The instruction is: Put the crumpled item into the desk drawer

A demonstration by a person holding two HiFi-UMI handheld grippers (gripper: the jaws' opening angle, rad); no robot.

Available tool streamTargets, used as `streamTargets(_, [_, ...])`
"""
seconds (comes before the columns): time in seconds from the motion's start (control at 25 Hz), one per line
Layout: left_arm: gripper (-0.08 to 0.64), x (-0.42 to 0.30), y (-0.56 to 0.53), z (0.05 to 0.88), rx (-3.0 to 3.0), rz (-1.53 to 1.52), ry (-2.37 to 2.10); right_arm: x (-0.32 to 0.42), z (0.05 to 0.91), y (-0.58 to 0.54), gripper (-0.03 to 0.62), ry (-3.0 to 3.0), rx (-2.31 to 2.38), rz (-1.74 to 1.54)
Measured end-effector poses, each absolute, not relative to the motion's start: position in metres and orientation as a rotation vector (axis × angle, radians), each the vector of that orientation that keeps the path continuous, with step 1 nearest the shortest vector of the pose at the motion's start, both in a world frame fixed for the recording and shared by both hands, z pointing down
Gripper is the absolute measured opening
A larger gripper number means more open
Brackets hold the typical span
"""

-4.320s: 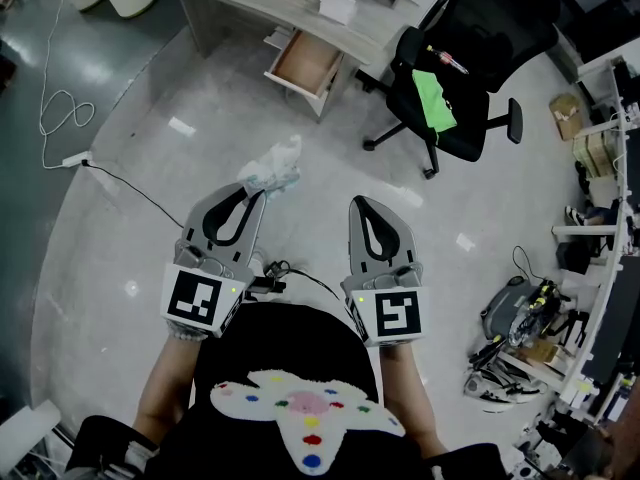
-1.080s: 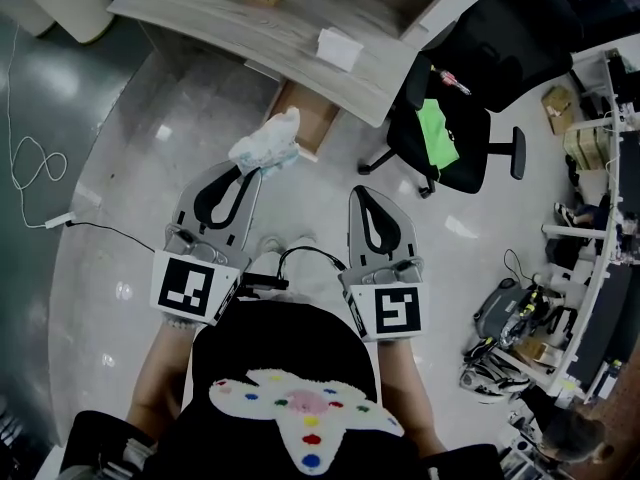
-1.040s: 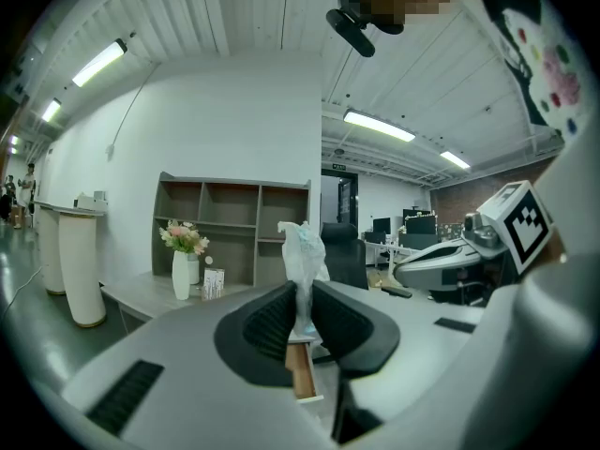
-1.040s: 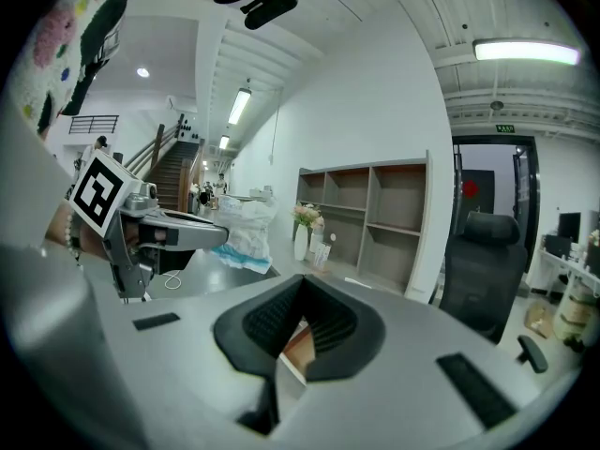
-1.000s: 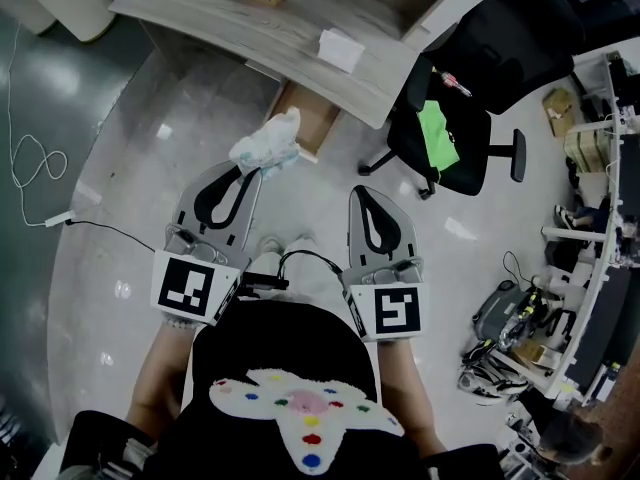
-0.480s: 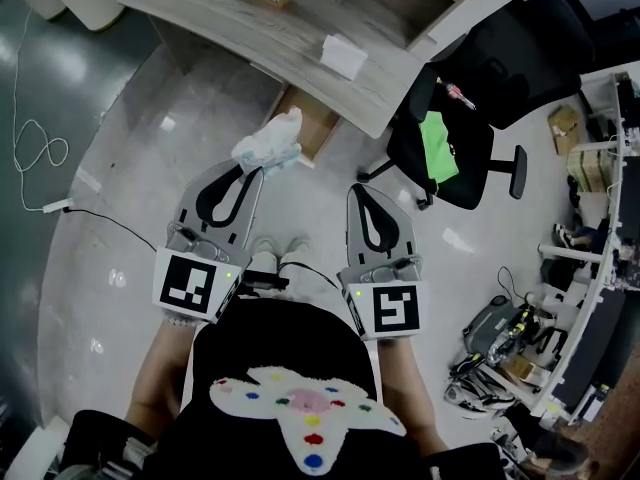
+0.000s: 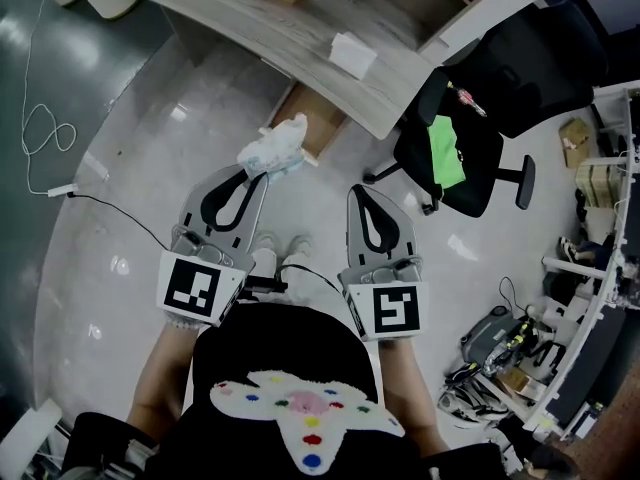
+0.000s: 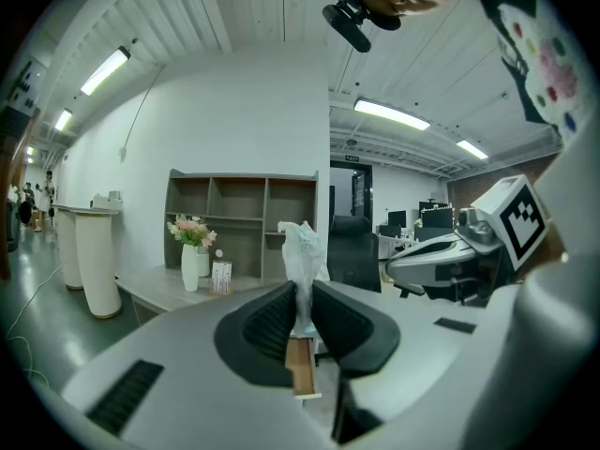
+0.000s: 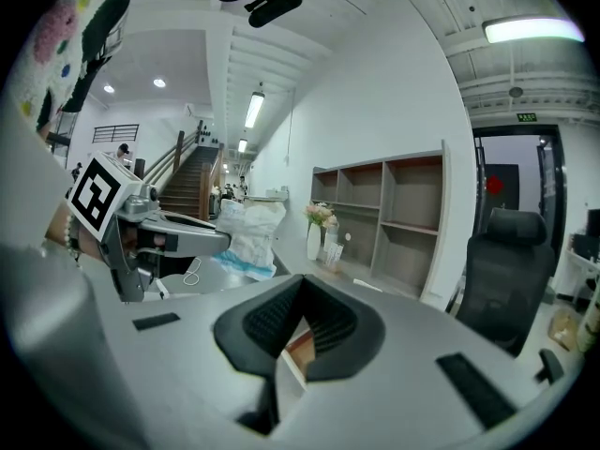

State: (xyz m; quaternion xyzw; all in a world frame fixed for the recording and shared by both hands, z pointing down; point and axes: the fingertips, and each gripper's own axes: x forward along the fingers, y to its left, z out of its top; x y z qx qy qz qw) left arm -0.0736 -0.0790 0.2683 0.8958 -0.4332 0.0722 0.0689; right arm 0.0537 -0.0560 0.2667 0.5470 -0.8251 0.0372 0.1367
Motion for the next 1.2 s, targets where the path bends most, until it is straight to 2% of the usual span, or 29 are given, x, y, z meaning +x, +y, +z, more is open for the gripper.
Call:
streamTargets(0.48, [0.063, -0.06, -0.071, 0.281, 2.686, 0.24, -1.292, 0.059, 0.289, -0.05, 0.005, -2.399, 1.556, 0.191])
streamTargets(1.2, [0.063, -0.042, -0.071, 0.356, 2.635, 0.366, -1.203, 0.071, 0.367, -0.057, 0.005, -2.355, 1.528, 0.312])
